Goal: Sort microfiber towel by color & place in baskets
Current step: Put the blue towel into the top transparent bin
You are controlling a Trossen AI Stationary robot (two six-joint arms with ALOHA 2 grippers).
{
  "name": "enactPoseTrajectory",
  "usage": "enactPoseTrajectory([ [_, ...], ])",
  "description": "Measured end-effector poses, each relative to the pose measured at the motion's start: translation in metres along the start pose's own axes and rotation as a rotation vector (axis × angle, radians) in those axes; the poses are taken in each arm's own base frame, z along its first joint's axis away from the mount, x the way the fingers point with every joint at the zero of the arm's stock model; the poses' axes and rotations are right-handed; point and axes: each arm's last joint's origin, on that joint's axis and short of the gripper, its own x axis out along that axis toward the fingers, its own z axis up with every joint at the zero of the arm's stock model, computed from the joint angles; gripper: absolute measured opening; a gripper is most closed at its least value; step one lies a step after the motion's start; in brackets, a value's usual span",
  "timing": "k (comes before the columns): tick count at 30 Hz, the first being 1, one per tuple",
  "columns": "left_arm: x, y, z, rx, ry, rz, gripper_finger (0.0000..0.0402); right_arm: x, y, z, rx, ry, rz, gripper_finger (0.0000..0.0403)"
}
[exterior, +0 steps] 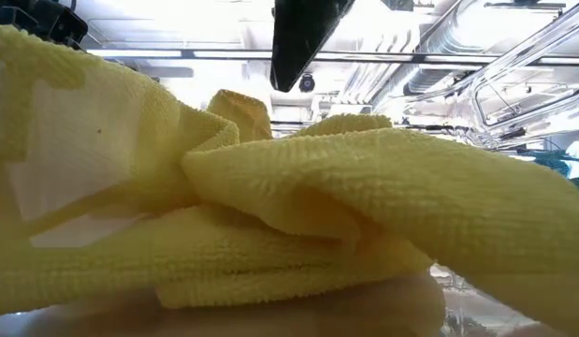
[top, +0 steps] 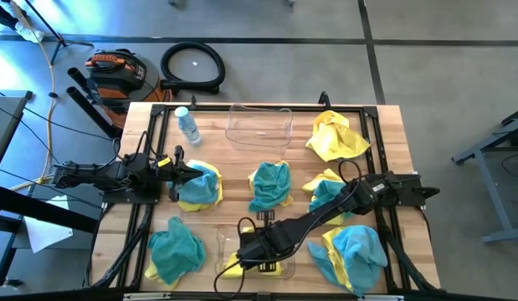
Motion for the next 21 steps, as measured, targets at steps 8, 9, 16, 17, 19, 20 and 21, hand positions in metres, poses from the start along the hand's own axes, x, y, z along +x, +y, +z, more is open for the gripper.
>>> enactPoseTrajectory([
  [8,0.000,0.000,0.000,0.000,-0.001,0.000,0.0000,-0.010,-0.013,-0.007,-0.027,0.028,-0.131,0.0002],
  [9,0.000,0.000,0.000,0.000,-0.001,0.000,0.0000,-0.014,-0.016,-0.008,-0.027,0.019,-0.139,0.0003],
  [16,0.000,0.000,0.000,0.000,0.000,0.000,0.0000,-0.028,-0.046,-0.032,0.049,-0.086,-0.207,0.0001],
  [17,0.000,0.000,0.000,0.000,0.000,0.000,0.0000,-0.027,-0.052,-0.039,0.068,-0.104,-0.202,0.0001],
  [19,0.000,0.000,0.000,0.000,0.000,0.000,0.0000,-0.025,-0.063,-0.057,0.122,-0.158,-0.185,0.0001],
  [20,0.000,0.000,0.000,0.000,0.000,0.000,0.0000,-0.023,-0.069,-0.067,0.151,-0.188,-0.176,0.0000],
  [21,0.000,0.000,0.000,0.000,0.000,0.000,0.0000,-0.023,-0.076,-0.077,0.181,-0.226,-0.161,0.0000],
])
